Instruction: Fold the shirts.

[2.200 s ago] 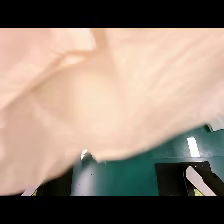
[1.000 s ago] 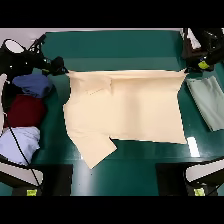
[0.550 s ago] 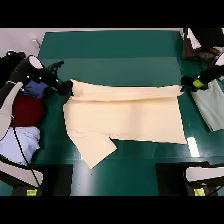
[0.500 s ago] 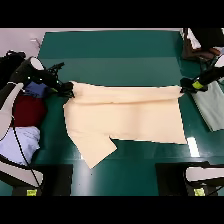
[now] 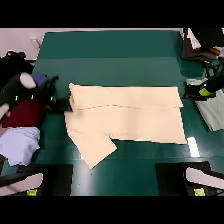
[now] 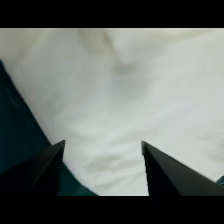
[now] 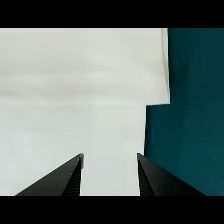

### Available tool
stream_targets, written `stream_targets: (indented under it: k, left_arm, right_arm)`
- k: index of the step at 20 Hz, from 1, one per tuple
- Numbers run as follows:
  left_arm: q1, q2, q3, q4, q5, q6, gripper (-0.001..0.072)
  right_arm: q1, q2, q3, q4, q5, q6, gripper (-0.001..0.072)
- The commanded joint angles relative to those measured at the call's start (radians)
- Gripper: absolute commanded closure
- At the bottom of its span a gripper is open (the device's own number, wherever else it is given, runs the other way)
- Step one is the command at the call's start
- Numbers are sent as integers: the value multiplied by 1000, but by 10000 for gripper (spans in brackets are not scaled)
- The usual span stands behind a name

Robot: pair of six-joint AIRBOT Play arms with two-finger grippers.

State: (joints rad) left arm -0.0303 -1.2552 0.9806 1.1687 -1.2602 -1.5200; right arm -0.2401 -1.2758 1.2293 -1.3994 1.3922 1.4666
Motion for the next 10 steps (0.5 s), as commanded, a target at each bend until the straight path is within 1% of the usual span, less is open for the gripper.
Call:
stream_targets:
  k: [1, 4, 7, 10]
  left_arm:
    - [0, 248, -367, -62, 51, -25, 158]
    - [0, 360, -553, -203, 134, -11, 158]
    - [-8, 371, -630, -332, 214, 60, 159]
    - [-105, 371, -646, -394, 299, 81, 160]
  right_arm:
    - [0, 110, -94, -6, -42, -2, 326]
    - [0, 140, -112, -6, -45, -2, 327]
    - [0, 145, -111, -6, -45, -2, 331]
    - [0, 145, -112, -7, -31, -2, 331]
